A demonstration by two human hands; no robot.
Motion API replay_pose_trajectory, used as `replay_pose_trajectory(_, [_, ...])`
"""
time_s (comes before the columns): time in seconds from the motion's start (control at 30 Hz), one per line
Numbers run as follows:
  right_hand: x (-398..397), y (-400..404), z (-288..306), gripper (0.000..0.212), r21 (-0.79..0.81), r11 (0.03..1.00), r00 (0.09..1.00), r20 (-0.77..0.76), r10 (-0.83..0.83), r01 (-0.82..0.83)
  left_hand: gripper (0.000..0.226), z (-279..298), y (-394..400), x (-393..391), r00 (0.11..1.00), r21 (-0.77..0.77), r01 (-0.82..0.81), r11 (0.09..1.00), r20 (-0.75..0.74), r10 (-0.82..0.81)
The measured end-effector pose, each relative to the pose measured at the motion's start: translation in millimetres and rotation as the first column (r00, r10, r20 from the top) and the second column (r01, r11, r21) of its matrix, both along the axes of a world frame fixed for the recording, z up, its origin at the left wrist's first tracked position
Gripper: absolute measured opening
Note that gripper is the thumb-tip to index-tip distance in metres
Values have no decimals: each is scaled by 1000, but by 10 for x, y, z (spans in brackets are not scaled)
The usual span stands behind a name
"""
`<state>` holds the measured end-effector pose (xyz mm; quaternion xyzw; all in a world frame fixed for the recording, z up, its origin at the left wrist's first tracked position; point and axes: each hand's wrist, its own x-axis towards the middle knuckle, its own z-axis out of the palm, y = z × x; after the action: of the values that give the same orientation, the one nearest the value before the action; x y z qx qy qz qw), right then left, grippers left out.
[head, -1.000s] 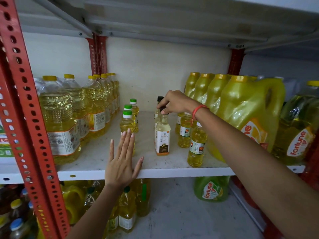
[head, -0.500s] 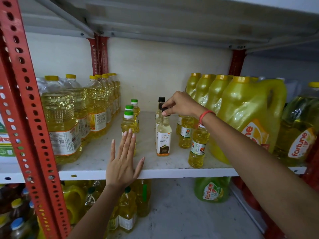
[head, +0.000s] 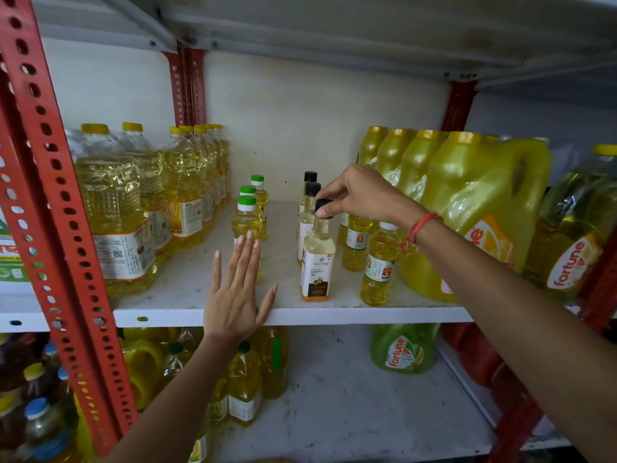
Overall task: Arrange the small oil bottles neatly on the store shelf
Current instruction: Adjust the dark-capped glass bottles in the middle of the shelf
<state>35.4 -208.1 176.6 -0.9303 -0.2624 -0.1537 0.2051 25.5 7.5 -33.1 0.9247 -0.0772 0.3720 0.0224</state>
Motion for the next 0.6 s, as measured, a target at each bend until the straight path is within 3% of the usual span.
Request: replay_pose_trajectory(0.6, [-84,28,10,40,-8,1000,999,-33,-13,13,80,-10,3,-27,1000,-38,30,999,3,-30])
